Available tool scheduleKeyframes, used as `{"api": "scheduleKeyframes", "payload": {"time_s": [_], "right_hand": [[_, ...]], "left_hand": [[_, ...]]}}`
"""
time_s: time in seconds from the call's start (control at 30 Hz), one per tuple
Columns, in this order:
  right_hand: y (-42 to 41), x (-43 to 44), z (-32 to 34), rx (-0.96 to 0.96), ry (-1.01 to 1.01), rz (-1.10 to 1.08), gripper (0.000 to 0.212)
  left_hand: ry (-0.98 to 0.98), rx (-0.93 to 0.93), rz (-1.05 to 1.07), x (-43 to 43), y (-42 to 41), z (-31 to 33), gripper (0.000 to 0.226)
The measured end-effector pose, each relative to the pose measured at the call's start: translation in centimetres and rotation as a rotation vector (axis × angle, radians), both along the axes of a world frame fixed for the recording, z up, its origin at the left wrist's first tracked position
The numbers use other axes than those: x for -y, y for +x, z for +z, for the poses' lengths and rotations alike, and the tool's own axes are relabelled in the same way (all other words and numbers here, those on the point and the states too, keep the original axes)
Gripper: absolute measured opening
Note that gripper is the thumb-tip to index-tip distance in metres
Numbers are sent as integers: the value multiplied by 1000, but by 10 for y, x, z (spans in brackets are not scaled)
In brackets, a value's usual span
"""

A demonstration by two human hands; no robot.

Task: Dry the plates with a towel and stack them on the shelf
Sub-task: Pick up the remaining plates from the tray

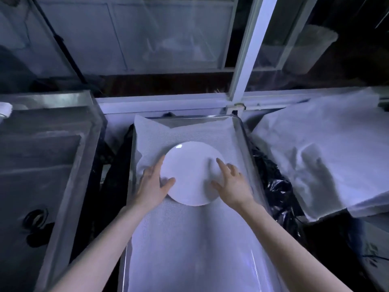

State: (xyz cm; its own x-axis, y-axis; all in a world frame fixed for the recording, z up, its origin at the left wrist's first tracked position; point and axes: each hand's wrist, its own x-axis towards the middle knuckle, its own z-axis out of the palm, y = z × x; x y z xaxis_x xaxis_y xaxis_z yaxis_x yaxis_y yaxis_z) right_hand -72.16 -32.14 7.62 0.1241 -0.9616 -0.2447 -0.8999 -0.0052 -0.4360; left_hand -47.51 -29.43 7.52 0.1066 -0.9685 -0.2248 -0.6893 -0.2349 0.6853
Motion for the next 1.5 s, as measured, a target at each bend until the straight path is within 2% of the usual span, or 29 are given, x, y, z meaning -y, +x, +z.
{"api": "scheduleKeyframes", "payload": {"time_s": [0.27, 0.37, 0.5, 0.73, 0.87, 1.0, 1.13, 1.33, 1.5], "right_hand": [[3, 37, -30, 284, 49, -123, 78], [1, 43, -36, 408, 69, -144, 81], [-1, 45, -44, 531, 60, -155, 83], [-3, 26, -45, 653, 4, -202, 90], [-6, 4, -30, 715, -43, -240, 88], [-6, -25, -10, 702, -97, -297, 74], [0, -73, 8, 719, -129, -386, 70], [13, -170, 42, 750, -233, -636, 69], [24, -278, 69, 663, -402, -883, 70]], "left_hand": [[64, -32, 87, 31, 0, -34, 79], [71, -211, 172, 34, -10, -42, 81], [36, -345, 291, 35, -22, -45, 78], [41, -387, 315, 27, -18, -21, 89], [156, -528, 339, 6, -15, -6, 84], [224, -605, 253, -17, -18, 7, 62], [213, -630, 143, -42, -11, 16, 53], [137, -701, -99, -82, -11, 40, 64], [206, -785, -351, -131, -32, 56, 65]]}}
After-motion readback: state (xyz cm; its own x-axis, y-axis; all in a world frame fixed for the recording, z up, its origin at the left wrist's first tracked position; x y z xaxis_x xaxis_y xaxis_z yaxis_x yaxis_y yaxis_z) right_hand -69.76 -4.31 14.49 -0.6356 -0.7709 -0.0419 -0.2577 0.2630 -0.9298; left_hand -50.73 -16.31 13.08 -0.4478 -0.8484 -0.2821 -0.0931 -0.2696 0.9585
